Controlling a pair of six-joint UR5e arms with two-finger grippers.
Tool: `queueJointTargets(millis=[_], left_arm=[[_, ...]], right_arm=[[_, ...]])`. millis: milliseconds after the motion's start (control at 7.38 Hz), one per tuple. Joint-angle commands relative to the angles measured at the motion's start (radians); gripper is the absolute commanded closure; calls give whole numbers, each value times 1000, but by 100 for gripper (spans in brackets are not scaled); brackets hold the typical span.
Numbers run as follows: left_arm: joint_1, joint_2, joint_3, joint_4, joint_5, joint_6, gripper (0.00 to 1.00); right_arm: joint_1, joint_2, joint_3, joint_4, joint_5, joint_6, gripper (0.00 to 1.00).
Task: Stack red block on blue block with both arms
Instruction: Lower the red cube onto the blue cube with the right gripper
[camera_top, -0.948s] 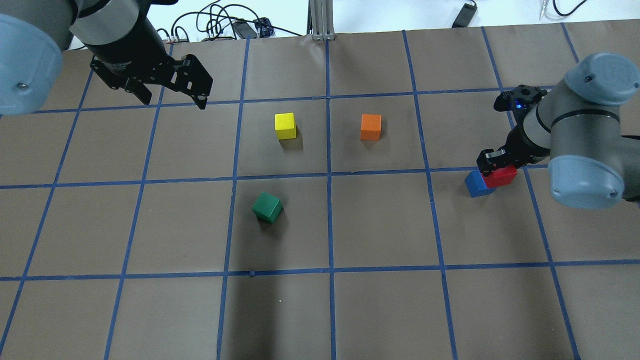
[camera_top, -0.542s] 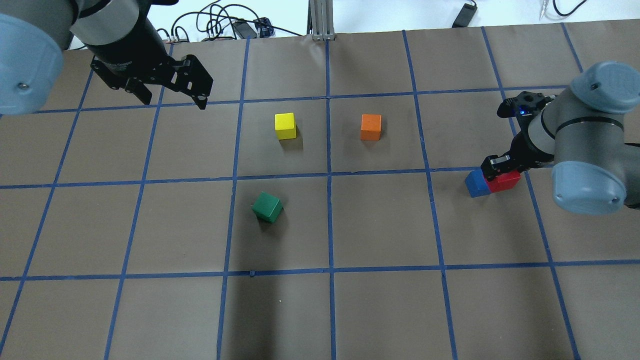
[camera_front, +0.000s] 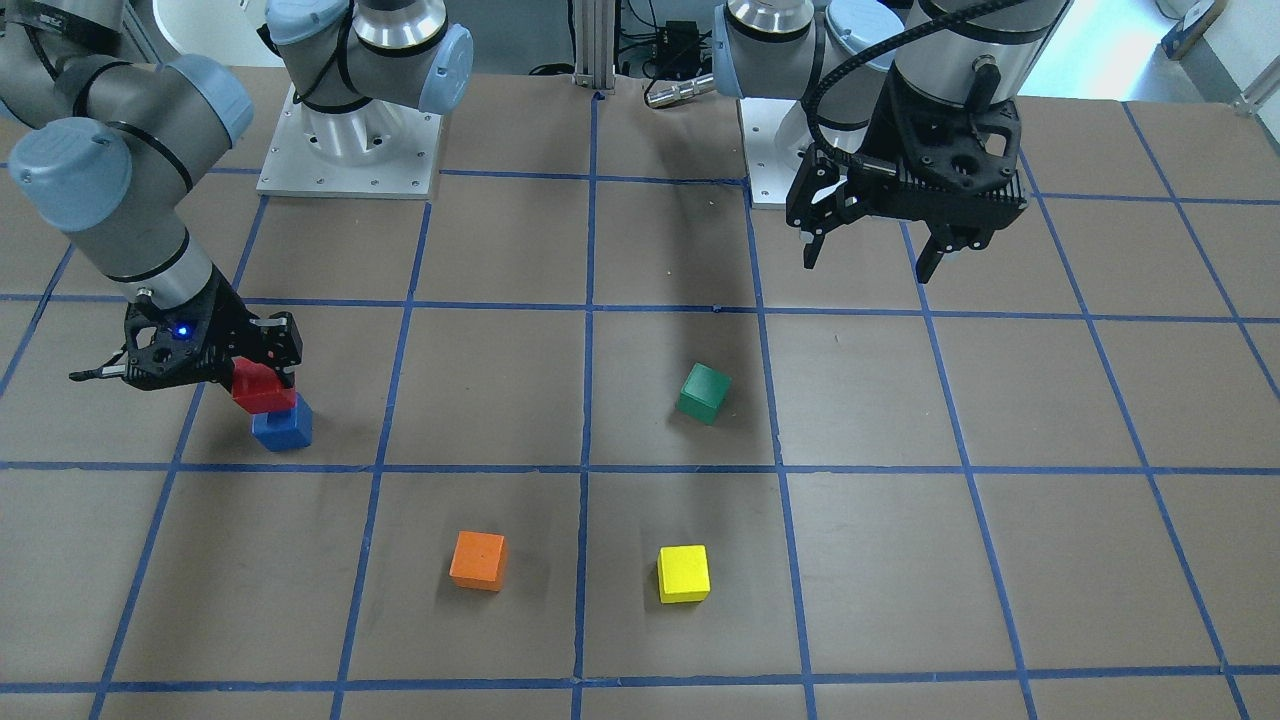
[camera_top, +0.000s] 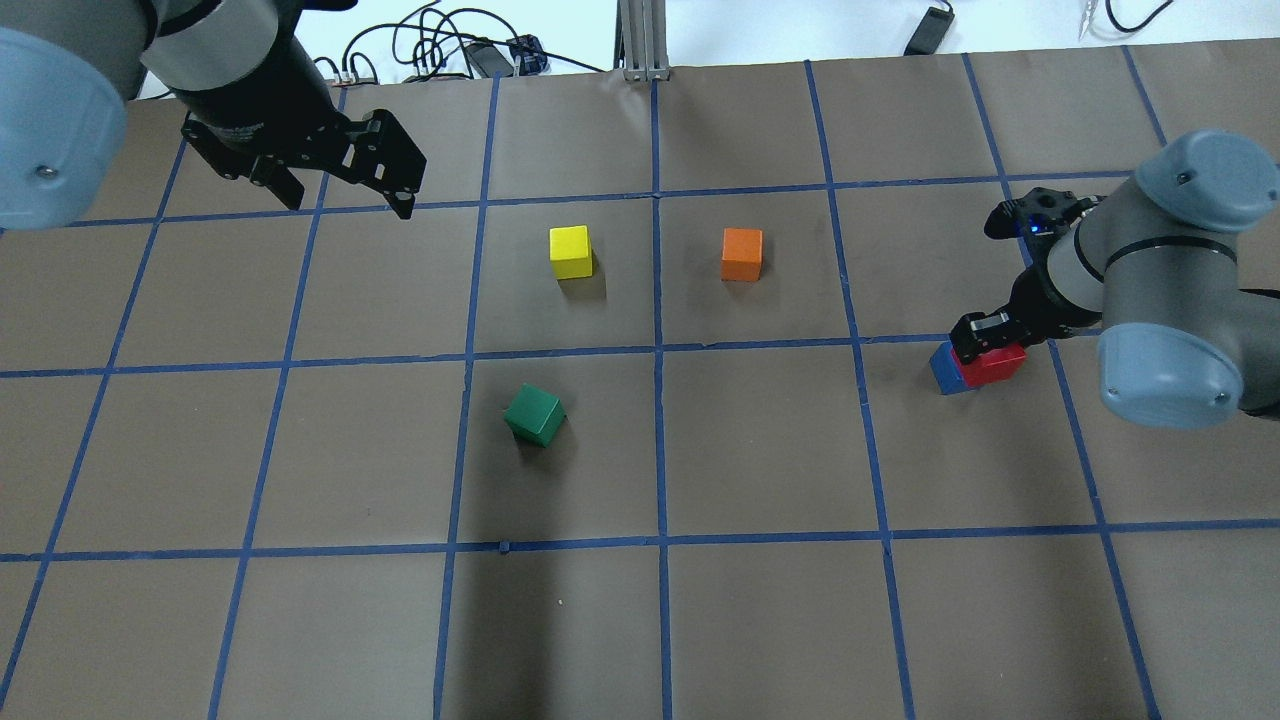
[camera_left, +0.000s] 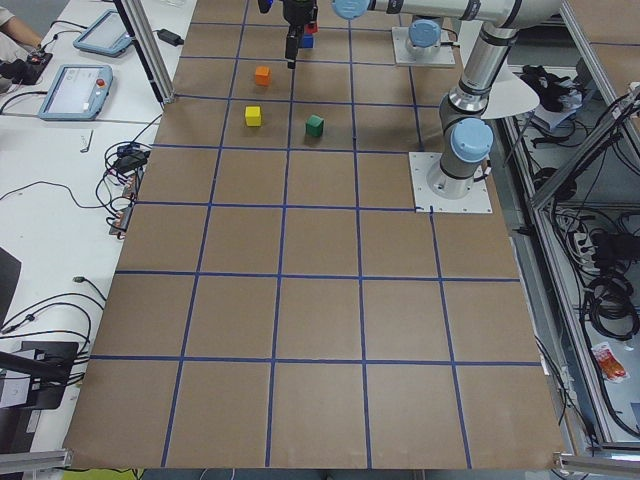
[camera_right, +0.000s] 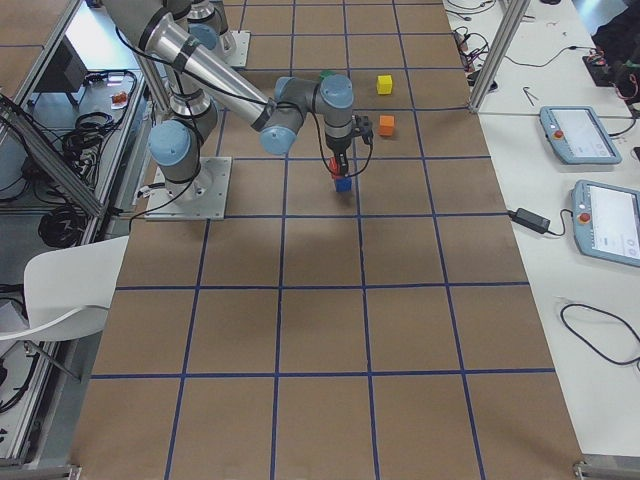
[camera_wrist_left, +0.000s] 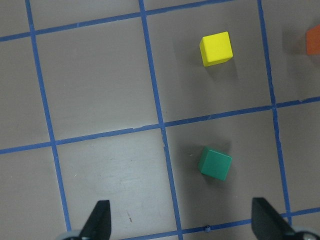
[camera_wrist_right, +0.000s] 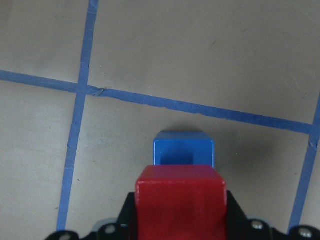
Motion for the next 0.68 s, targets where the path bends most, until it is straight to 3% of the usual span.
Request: queueJointTargets(millis=[0,542], left_arm=[[0,0,0,0,0,0,0],[0,-2,0,0,2,0,0]], right_arm=[[0,9,0,-3,1,0,100],[0,27,-1,-8,0,0,100]])
